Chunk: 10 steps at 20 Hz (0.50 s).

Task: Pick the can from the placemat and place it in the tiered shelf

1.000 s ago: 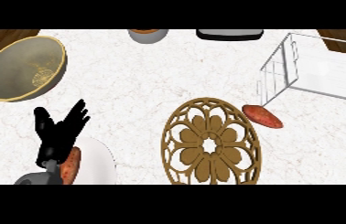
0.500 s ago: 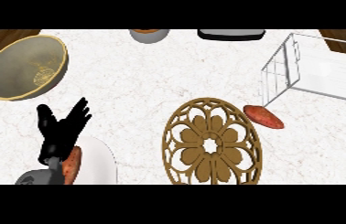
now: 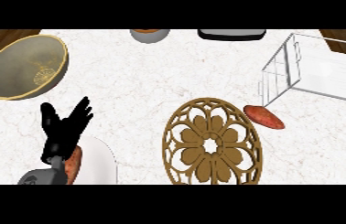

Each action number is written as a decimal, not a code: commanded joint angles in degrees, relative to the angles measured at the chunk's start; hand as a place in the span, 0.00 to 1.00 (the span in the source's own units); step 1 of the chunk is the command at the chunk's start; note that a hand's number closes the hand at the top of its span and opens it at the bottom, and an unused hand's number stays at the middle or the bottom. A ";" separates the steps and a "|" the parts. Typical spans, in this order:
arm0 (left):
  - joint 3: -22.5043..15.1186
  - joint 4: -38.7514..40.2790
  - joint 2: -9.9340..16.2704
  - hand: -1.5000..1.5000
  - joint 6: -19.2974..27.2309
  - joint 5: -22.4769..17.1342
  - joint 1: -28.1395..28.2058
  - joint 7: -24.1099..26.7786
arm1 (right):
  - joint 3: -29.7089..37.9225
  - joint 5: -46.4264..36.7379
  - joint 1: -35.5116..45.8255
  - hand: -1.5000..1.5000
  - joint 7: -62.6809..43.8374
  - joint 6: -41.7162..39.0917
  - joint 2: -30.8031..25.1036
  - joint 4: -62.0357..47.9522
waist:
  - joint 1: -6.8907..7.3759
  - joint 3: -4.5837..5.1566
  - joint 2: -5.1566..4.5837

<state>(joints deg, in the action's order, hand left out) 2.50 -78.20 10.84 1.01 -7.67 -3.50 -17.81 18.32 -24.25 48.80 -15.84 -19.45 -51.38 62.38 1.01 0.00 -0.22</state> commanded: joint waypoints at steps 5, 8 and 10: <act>1.13 1.11 -0.71 0.50 0.30 -0.03 -0.77 -0.58 | -1.10 -4.22 2.89 1.00 9.71 7.00 1.37 -10.51 | -0.19 0.00 0.03; 1.44 -0.58 0.47 0.50 -1.81 -0.24 2.21 0.95 | -1.98 -3.85 3.46 1.00 9.34 5.33 2.32 -9.88 | -0.32 0.01 0.18; 1.12 -1.46 -0.59 0.50 0.56 -0.26 -2.38 -3.98 | -2.14 -4.77 5.48 1.00 13.34 7.23 2.68 -14.81 | -0.18 -0.01 0.04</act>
<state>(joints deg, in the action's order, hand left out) 3.86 -78.27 11.08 0.03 -8.11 -3.73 -18.39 16.91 -28.22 52.87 -5.54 -13.34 -49.77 50.56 0.96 -0.04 -0.16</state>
